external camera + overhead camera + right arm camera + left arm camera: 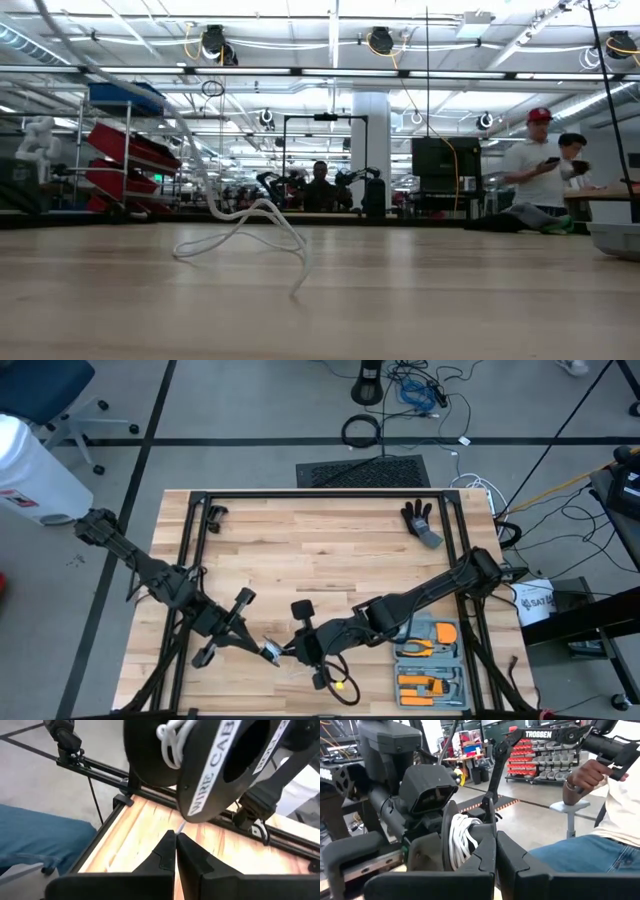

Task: Coil cords
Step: Coil the white cable wire onto the spool

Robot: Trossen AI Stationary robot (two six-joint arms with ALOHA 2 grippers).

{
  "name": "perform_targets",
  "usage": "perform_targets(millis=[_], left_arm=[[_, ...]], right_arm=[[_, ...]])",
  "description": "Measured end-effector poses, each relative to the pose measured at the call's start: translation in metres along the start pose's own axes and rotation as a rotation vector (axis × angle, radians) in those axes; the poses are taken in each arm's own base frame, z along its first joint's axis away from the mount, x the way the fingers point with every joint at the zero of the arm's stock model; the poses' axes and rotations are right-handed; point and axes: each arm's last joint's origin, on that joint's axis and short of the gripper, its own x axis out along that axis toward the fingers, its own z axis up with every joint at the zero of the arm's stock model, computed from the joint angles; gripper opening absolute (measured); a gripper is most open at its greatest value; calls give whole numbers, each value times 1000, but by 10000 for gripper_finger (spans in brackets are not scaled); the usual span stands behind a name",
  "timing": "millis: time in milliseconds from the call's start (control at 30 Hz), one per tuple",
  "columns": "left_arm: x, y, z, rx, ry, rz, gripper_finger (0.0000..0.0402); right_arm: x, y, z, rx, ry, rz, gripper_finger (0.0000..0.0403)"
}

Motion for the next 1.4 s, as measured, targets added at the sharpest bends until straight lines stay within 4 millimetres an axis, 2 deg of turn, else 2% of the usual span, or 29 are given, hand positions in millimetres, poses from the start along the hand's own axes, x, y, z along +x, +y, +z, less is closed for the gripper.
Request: perform_targets(millis=[233, 433, 567, 700, 867, 1167, 1400], left_arm=[[-6, -3, 0, -2, 39, 37, 2], [-11, -5, 4, -2, 33, 57, 2], [-15, -5, 6, -3, 27, 58, 2], [-22, -3, 6, -17, 58, 89, 2], [-34, -2, 10, -22, 64, 112, 2], [-58, 0, 17, -22, 55, 114, 2], [-63, 0, 16, -16, 79, 110, 2]], right_arm=[[-7, 0, -1, 49, 51, -7, 9], [-8, 2, -8, 75, 115, -10, 82], [-6, 4, -15, 154, 177, -18, 128], [7, 18, -28, 158, 216, -90, 150], [32, 32, -42, 110, 183, -231, 149], [76, 45, -85, 104, 242, -208, 142], [84, 44, -91, 135, 233, -195, 141]])
